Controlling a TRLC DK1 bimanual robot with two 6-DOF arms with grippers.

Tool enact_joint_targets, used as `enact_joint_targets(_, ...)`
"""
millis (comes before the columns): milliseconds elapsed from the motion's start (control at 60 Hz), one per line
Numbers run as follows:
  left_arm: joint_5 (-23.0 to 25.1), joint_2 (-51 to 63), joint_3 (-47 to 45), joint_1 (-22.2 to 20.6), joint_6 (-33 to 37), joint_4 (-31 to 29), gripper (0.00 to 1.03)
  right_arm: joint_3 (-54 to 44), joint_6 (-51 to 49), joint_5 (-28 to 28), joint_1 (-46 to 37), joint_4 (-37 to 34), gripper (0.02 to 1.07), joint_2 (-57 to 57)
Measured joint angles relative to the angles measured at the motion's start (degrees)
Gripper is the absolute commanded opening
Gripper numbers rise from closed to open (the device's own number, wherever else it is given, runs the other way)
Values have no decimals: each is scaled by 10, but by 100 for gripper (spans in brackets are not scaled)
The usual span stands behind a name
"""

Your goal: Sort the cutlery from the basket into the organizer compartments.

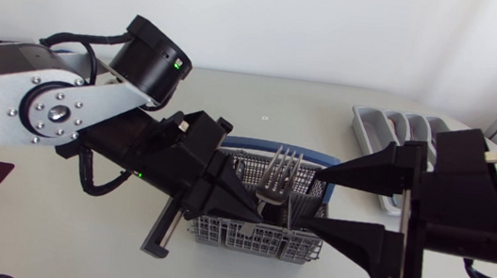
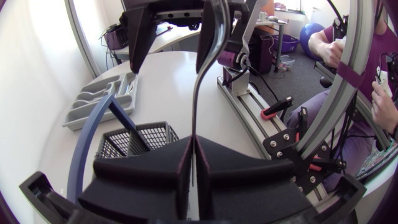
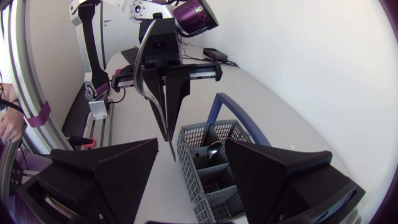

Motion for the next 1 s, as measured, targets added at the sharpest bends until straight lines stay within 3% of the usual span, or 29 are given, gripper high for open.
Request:
enact_joint_targets(67, 0, 4, 5, 0, 2, 0, 3, -2, 0, 0, 11, 5, 79, 8)
enact_joint_targets(317, 0, 13, 11, -2, 4, 0, 3, -4, 8, 16, 57, 57, 57, 33)
enact_joint_targets(500, 0, 13, 14, -5, 3, 0, 3, -4, 21, 39, 90, 85, 46, 54)
enact_joint_targets(800, 12, 13, 14, -3, 3, 0, 3, -4, 32, 45, 111, 97, 17, 84)
enact_joint_targets(1000, 14, 13, 14, -3, 3, 0, 3, -4, 35, 45, 116, 97, 9, 89)
